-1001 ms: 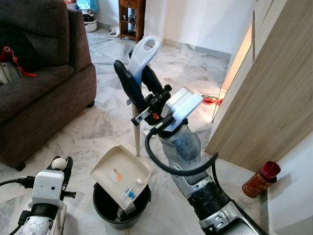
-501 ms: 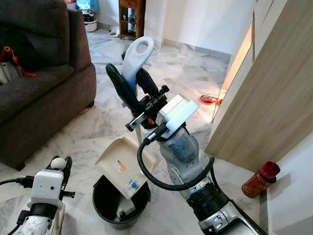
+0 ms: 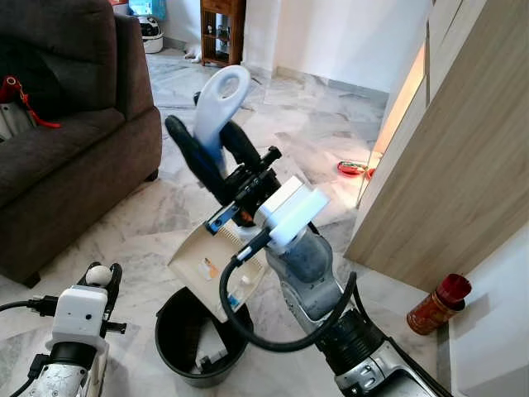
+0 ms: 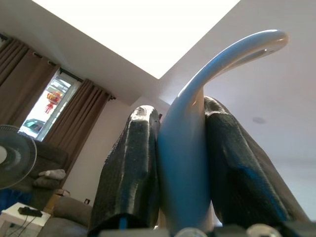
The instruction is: Sweep floor
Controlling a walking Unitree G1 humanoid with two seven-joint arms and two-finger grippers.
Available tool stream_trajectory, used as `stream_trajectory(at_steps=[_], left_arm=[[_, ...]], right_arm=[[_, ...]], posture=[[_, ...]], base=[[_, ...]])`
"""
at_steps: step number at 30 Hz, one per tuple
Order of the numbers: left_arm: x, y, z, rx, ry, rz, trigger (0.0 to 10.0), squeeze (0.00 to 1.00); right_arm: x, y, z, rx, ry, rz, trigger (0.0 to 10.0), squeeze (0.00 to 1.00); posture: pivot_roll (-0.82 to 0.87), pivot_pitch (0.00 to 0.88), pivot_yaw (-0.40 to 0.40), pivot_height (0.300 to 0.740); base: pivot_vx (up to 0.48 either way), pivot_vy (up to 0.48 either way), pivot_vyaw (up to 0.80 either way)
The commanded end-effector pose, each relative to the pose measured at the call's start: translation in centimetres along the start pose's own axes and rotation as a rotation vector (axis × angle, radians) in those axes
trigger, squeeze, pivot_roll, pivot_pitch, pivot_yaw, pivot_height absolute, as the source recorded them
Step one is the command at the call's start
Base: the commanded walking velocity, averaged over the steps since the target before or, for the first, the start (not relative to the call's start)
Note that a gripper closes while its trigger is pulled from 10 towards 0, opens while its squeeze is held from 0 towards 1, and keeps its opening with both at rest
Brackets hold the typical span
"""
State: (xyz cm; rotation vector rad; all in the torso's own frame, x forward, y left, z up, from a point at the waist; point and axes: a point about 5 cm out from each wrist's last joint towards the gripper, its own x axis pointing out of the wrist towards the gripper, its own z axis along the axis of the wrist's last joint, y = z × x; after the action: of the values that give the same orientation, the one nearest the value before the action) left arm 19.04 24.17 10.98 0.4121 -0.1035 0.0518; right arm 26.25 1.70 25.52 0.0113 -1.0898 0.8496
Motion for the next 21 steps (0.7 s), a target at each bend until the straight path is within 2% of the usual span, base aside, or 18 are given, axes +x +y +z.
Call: stream_trajectory(at_steps=[1, 10, 14, 21], left_arm=[[0.43, -0.03, 0.9, 0.036, -0.058, -0.011, 10.0, 0.0], [0.56, -0.1, 0.93, 0.034, -0.061, -0.011, 10.0, 0.0], [0.58, -0.08, 0.9, 0.036, -0.06, -0.009, 10.0, 0.0], [0.63, -0.16, 0.87, 0.034, -0.06, -0.01, 10.0, 0.0]], right_arm=[[1.66, 0.79, 1.67, 0.01, -0.129, -0.019, 10.0, 0.0], [1.65, 0.93, 1.68, -0.004, -0.133, -0.007, 10.0, 0.0], [1.69, 1.36, 1.89, -0.058, -0.152, 0.052, 10.0, 0.0], [1.55, 1.15, 1.51, -0.018, -0.126, 0.011, 10.0, 0.0]], posture=[[0.19, 0.0, -0.099, 0.74], [0.19, 0.0, -0.099, 0.74], [0.19, 0.0, -0.098, 0.74], [0.19, 0.0, -0.099, 0.74]], base=[[0.0, 0.0, 0.0], [0.0, 0.0, 0.0], [0.0, 0.0, 0.0], [0.0, 0.0, 0.0]])
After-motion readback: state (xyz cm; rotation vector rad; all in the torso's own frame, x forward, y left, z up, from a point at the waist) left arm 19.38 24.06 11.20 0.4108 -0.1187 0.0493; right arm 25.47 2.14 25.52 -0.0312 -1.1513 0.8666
